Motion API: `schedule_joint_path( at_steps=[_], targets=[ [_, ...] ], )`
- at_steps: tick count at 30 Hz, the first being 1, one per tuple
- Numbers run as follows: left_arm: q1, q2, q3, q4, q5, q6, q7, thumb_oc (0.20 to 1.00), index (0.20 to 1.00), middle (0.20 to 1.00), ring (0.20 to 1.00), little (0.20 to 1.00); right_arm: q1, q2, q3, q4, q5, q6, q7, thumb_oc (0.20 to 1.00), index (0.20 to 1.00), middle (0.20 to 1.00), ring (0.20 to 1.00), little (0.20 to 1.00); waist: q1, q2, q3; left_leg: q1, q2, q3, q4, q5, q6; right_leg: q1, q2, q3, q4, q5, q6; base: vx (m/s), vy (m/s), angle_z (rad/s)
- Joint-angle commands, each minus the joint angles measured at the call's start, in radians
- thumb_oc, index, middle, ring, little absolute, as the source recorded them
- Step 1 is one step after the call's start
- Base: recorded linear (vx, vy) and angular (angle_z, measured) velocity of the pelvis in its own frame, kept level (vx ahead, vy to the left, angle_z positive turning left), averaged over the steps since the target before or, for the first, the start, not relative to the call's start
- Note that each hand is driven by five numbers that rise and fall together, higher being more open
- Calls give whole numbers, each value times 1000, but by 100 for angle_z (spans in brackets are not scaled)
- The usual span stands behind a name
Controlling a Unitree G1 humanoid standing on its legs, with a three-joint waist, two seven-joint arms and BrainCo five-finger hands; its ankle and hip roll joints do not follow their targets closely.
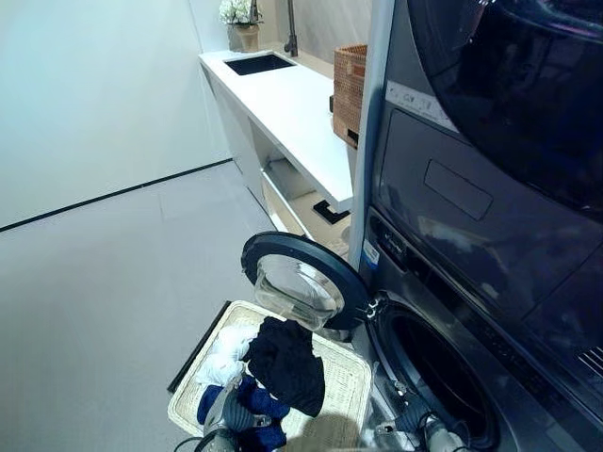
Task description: Put the clothes into the washing machine.
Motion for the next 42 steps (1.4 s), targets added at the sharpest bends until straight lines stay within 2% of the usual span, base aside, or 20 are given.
schedule_joint_path(
  at_steps=[1, 2, 3, 4, 5, 7, 12, 15, 21, 29, 37, 42],
  targets=[
    [-139, 40, 48, 54, -54, -27, 116, 1000, 1000, 1000, 1000, 1000, -137, 29, 20, 25, 66, -47, -25, 1000, 1000, 1000, 1000, 1000, -6, -75, 86, -64, -30, -9, -30, 58, 16, 6, -49, 27, 60, -55, 46, -137, 34, 5],
    [-148, 43, 51, 53, -54, -29, 130, 1000, 1000, 1000, 1000, 1000, -145, 28, 19, 22, 75, -48, -24, 1000, 1000, 1000, 1000, 1000, -6, -73, 95, -75, -29, -9, -30, 63, 16, -7, -48, 28, 75, -61, 45, -222, 28, 9],
    [-191, 49, 57, 48, -58, -26, 179, 1000, 1000, 1000, 1000, 1000, -179, 22, 16, 8, 106, -56, -27, 1000, 1000, 1000, 1000, 1000, -6, -71, 131, -125, -29, -9, -11, 74, 14, -67, -48, 31, 128, -79, 41, -169, 21, 11],
    [-191, 49, 57, 49, -58, -26, 179, 1000, 1000, 1000, 1000, 1000, -179, 22, 16, 8, 106, -56, -27, 1000, 1000, 1000, 1000, 1000, -6, -71, 130, -126, -29, -9, -10, 74, 14, -69, -48, 31, 129, -79, 41, -357, 27, 9],
    [-249, 54, 61, 46, -67, -13, 241, 1000, 1000, 1000, 1000, 1000, -229, 17, 18, -6, 138, -63, -36, 1000, 1000, 1000, 1000, 1000, -11, -72, 176, -202, -31, -13, 55, 70, 7, -147, -49, 32, 185, -91, 34, -320, 15, 3],
    [-300, 64, 72, 35, -93, 11, 298, 1000, 1000, 1000, 1000, 1000, -269, 9, 24, -24, 166, -68, -42, 1000, 1000, 1000, 1000, 1000, -13, -75, 218, -290, -24, -22, 137, 64, -14, -225, -52, 34, 250, -105, 26, -302, 16, 4],
    [-390, 94, 103, 25, -125, 64, 382, 1000, 1000, 1000, 1000, 1000, -312, -15, 38, -60, 201, -100, -61, 1000, 1000, 1000, 1000, 1000, -21, -81, 269, -428, -11, -21, 212, 64, -32, -362, -47, 32, 344, -137, 24, -137, 41, 2],
    [-450, 112, 100, 23, -134, 86, 395, 1000, 1000, 1000, 1000, 1000, -345, -26, 40, -68, 221, -108, -73, 1000, 1000, 1000, 1000, 1000, -23, -81, 289, -507, -11, -32, 255, 65, -39, -439, -45, 34, 397, -153, 26, -145, 35, 0],
    [-564, 191, 109, 0, -161, 98, 360, 1000, 1000, 1000, 1000, 1000, -418, -53, 50, -148, 268, -87, -99, 1000, 1000, 1000, 1000, 1000, -17, -90, 333, -640, -22, -58, 297, 81, -41, -587, -40, 26, 495, -174, 21, -84, 32, 5],
    [-750, 289, 109, 5, -224, 112, 397, 1000, 1000, 1000, 1000, 1000, -500, -99, 83, -205, 299, -63, -122, 1000, 1000, 1000, 1000, 1000, -19, -100, 391, -788, -14, -73, 351, 96, -48, -726, -42, 12, 580, -187, 9, -59, 30, 3],
    [-880, 339, 83, 54, -238, 144, 406, 1000, 1000, 1000, 1000, 1000, -554, -118, 92, -230, 345, -76, -159, 1000, 1000, 1000, 1000, 1000, -21, -116, 391, -891, -10, -87, 374, 101, -53, -825, -51, 4, 614, -193, 10, -14, 17, 3],
    [-949, 367, 63, 79, -273, 174, 377, 1000, 1000, 1000, 1000, 1000, -569, -135, 98, -253, 361, -94, -174, 1000, 1000, 1000, 1000, 1000, -29, -121, 391, -933, -12, -90, 364, 112, -53, -864, -43, 8, 599, -177, 11, 0, 0, 0]
  ],
)
